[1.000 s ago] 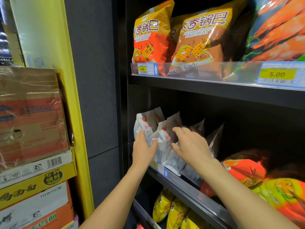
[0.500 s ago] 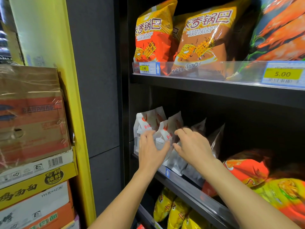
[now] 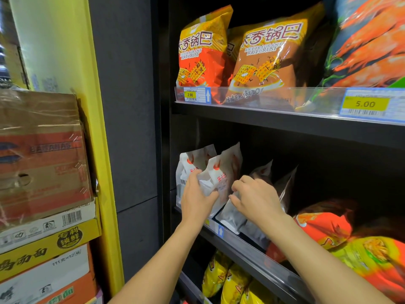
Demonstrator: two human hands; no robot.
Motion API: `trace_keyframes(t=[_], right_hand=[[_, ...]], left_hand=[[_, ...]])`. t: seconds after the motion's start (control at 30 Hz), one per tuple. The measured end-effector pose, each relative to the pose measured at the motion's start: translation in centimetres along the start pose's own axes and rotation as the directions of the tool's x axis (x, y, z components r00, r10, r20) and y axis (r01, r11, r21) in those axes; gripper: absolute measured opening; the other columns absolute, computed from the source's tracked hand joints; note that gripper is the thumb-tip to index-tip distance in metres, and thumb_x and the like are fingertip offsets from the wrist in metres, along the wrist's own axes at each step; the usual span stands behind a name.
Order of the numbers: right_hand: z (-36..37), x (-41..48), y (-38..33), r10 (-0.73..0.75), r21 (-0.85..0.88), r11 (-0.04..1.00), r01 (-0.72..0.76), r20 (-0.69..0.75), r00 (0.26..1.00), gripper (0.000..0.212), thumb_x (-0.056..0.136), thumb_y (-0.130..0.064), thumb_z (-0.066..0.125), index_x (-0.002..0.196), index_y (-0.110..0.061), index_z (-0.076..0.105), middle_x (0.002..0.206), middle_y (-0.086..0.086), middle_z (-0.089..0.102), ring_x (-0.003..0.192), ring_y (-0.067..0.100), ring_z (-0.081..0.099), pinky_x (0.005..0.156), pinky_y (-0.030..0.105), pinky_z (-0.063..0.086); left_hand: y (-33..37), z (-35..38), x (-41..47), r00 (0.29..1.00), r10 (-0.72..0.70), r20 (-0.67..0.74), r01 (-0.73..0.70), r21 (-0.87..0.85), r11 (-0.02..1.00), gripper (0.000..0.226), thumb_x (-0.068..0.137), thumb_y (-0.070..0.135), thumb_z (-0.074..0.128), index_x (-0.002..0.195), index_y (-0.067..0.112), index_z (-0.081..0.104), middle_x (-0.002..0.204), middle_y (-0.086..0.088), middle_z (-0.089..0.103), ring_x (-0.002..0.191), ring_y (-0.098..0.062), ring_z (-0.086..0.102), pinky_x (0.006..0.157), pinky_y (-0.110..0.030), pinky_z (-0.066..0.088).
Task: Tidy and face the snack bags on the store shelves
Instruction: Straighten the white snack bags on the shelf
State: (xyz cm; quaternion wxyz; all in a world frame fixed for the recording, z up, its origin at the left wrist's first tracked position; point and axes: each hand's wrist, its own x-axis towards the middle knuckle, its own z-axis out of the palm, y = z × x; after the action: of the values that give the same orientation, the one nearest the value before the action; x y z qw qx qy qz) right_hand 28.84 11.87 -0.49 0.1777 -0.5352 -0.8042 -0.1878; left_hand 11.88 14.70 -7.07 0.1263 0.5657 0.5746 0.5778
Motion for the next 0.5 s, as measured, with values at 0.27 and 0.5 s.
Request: trace_keyframes(t=[0.27,0.5], right_hand=[[0.0,0.3,-0.1,-0.005,0.008,1.000,0.005,-0.012,1.000,0.034,0.105,-0.047,0.048,0.129,-0.029,0.064,0.122,-0.007,0.062,0.110,0.018,0.061,0.071,0.028,0.037],[-0.1,0.8,-1.5,-0.030,0.196,0.979,0.063,-0.163,0.986,0.036,0.102,-0.049,0.056,0.125,-0.025,0.069,0.119,-0.007,0.069,0.111,0.014,0.061,0.081,0.025,0.045]], left_hand=[[2.8,-4.5,-0.5,0.990,0.070,-0.122,-0.090,-0.167,0.982,0.067,0.079,0.032,0.076,0.138,0.043,0.047,0.132,0.022,0.057,0.126,-0.009,0.056,0.099,-0.039,0.057],[1.3,-9.9,-1.9,0.987,-0.084,-0.134,0.036,-0.324,0.945,0.061,0.090,0.021,0.082,0.139,0.037,0.049,0.123,0.026,0.060,0.115,-0.003,0.063,0.087,-0.030,0.062]])
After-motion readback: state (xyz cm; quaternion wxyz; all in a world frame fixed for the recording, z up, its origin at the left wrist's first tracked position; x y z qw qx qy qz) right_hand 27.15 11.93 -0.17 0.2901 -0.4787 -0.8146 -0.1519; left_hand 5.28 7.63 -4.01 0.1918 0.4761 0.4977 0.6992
